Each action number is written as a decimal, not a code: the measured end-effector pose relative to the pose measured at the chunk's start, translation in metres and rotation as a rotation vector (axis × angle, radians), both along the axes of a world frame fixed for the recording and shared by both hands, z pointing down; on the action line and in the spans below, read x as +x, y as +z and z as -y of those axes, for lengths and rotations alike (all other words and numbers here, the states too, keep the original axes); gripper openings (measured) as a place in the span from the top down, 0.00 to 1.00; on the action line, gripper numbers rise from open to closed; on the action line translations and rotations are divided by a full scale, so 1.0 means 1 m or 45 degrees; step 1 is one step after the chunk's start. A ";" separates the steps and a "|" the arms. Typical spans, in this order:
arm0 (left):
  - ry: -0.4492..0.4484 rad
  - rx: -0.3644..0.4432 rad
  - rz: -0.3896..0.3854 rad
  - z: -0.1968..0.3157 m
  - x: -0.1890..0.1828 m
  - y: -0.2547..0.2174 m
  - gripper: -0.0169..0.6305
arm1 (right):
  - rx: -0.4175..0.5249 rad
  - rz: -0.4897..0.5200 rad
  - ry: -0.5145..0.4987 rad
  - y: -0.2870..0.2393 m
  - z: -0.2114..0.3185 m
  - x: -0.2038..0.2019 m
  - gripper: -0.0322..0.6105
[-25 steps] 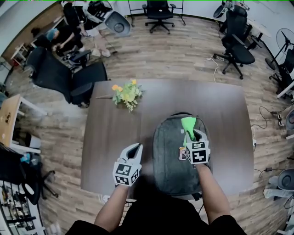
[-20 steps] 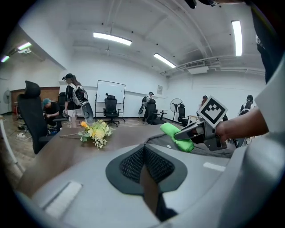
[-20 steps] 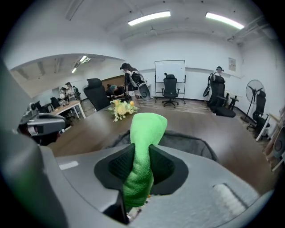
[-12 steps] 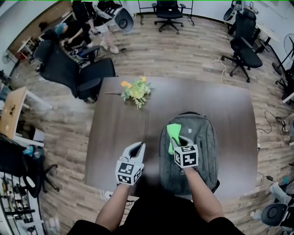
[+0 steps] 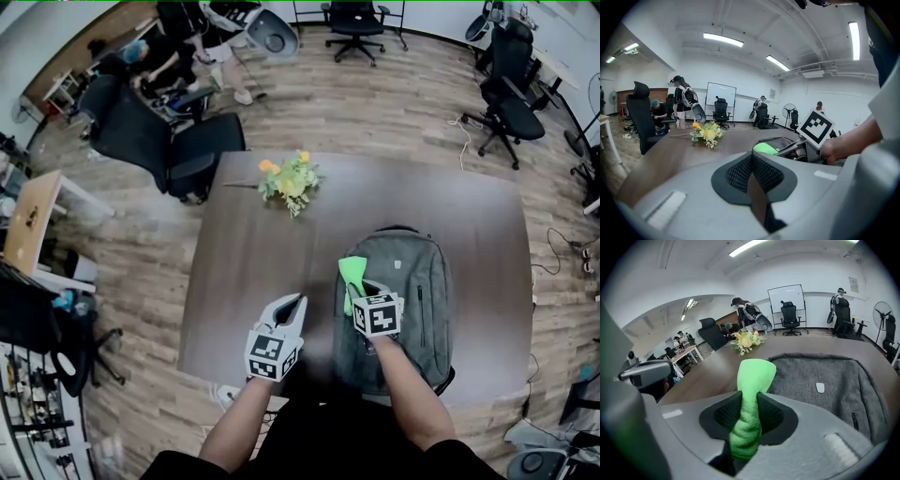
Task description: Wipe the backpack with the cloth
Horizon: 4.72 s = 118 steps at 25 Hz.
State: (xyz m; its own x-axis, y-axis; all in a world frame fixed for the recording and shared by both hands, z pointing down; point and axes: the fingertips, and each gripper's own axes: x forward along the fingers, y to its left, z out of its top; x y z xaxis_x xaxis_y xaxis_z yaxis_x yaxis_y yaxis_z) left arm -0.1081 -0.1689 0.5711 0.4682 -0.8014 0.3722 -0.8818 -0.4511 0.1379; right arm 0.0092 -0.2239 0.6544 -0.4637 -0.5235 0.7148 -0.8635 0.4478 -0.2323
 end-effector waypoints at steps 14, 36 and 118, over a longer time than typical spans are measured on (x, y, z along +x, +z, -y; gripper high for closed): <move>0.060 0.005 0.028 -0.008 0.015 0.002 0.94 | 0.006 -0.159 -0.008 0.013 0.000 0.044 0.80; 0.138 0.001 0.032 -0.009 0.042 0.002 0.94 | -0.011 -0.422 0.057 0.010 0.004 0.138 0.80; 0.293 -0.054 0.027 -0.054 0.069 0.023 0.94 | -0.136 -0.184 0.003 0.006 -0.102 0.075 0.80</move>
State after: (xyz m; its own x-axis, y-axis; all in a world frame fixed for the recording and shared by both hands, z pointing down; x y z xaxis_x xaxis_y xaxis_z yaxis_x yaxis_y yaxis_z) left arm -0.0391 -0.1145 0.5939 0.6286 -0.6578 0.4149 -0.7591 -0.6349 0.1434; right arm 0.0844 -0.1218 0.6609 -0.3511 -0.4418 0.8255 -0.8922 0.4252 -0.1519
